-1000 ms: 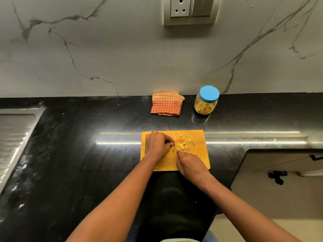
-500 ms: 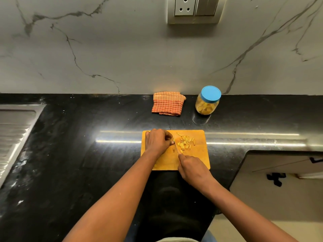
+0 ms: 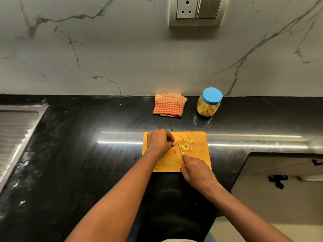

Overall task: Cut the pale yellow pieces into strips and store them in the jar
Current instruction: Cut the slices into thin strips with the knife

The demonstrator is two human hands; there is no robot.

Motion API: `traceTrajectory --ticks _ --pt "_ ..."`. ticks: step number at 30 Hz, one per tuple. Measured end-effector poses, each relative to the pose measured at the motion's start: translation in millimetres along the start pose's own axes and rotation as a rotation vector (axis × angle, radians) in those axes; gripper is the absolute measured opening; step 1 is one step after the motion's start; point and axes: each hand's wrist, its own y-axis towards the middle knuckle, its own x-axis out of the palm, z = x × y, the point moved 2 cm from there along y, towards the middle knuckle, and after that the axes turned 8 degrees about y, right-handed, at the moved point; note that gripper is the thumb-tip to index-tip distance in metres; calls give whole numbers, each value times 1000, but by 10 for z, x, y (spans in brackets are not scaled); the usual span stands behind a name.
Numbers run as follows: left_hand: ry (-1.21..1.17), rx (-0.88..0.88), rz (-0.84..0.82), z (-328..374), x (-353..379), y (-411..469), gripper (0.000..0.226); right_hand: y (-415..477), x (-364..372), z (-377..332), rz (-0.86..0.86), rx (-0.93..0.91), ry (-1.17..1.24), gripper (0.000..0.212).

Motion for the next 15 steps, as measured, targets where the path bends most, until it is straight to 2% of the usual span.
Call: traceTrajectory --ticks 15 --pt "-9 -9 6 -7 -3 3 16 179 0 1 2 0 -17 41"
